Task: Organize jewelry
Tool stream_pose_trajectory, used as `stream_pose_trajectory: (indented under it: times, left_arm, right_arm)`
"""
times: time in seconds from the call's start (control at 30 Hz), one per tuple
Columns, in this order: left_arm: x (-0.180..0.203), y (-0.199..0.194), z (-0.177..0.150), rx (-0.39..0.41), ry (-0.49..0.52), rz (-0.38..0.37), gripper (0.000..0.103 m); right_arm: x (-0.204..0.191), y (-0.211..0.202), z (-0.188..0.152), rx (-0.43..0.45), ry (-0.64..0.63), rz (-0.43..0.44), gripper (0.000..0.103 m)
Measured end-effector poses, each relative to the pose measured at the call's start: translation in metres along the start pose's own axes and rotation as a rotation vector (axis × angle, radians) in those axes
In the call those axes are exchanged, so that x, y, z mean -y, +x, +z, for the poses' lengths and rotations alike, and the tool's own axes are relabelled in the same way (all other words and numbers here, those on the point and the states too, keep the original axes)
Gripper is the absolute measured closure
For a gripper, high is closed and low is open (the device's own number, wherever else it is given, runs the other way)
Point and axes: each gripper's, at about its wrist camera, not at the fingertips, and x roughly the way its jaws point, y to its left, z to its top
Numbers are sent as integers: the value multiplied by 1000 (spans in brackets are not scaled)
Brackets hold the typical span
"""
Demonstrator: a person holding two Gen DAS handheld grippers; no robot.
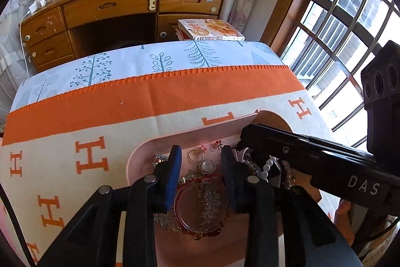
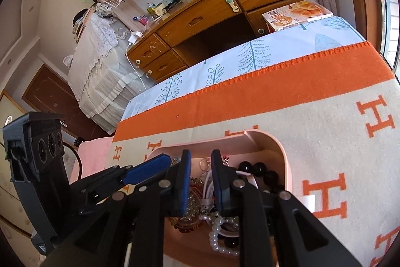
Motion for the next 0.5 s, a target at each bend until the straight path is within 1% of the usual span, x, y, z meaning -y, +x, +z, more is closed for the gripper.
stream_pose_trajectory:
  times: [0.2,0.23,0.27,0.3,0.33,0.37,0.43,0.5]
  left_arm:
    - [12,-27,-17,25,36,44,71]
    - [15,-34,-22,32,44,50,67]
    - [18,-42,-27,42,48,60,58]
    - [20,-51,-32,57,51,68,52]
    - [22,-61,-38,79,53,79,41]
    - [24,-71,-43,99,52,95,36]
    - [29,-91,-55,124,42,117,34]
    - [32,-110,-69,129,15,115,31]
  right_arm:
    - [-15,-25,-14,37,-47,-32,86]
    - [-18,-31,-18,45,-58,-38,86]
    - [-22,-36,-23,54,-70,-42,86]
    - [-25,-42,-28,64,-85,-47,86]
    - [-28,-48,-35,74,-98,-57,86]
    - [-30,-54,-41,80,-104,-71,87]
    - [-34,-66,-54,87,-109,-81,87]
    - [-37,-80,-71,96,-111,-80,87]
